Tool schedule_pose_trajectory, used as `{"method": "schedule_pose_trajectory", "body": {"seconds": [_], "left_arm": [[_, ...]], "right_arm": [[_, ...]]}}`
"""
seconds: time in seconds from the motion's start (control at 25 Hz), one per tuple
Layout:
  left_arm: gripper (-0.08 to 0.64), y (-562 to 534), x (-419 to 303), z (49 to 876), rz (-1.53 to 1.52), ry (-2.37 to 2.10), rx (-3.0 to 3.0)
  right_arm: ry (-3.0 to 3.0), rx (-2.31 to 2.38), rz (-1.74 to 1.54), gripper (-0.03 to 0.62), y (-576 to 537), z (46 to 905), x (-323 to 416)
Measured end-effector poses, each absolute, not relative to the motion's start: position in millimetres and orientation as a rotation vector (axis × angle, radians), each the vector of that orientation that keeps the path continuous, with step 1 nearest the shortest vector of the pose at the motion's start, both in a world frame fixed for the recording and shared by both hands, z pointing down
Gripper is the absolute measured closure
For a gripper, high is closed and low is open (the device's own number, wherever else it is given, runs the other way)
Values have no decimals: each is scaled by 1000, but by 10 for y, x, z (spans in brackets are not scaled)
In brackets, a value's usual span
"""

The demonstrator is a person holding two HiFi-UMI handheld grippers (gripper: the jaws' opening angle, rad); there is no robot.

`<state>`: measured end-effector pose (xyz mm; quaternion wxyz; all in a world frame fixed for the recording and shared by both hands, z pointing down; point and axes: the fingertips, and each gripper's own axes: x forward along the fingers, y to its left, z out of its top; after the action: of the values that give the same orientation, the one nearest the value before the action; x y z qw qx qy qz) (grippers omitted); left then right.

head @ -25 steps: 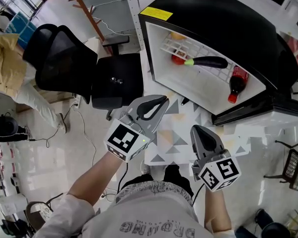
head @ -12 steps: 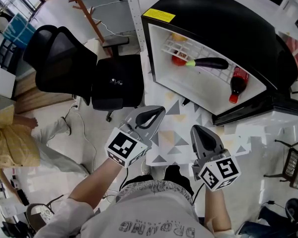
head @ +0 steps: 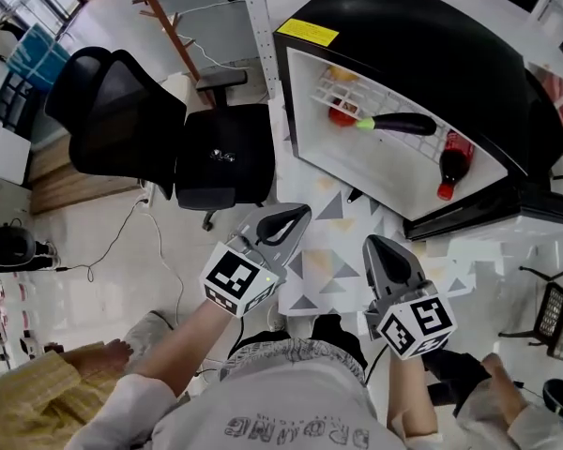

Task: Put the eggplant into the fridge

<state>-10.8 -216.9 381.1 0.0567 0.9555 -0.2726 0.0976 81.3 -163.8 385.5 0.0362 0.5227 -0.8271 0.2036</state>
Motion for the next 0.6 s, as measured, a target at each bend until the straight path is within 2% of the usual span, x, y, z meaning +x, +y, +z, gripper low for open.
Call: {"method": "schedule_pose_trajectory", "body": {"seconds": [0.6], "left_arm": [[554,-2197,-128,3808,295,-830,2891]], "right_arm": [[-2558,1571,605,589,-1684,3850,753]]}}
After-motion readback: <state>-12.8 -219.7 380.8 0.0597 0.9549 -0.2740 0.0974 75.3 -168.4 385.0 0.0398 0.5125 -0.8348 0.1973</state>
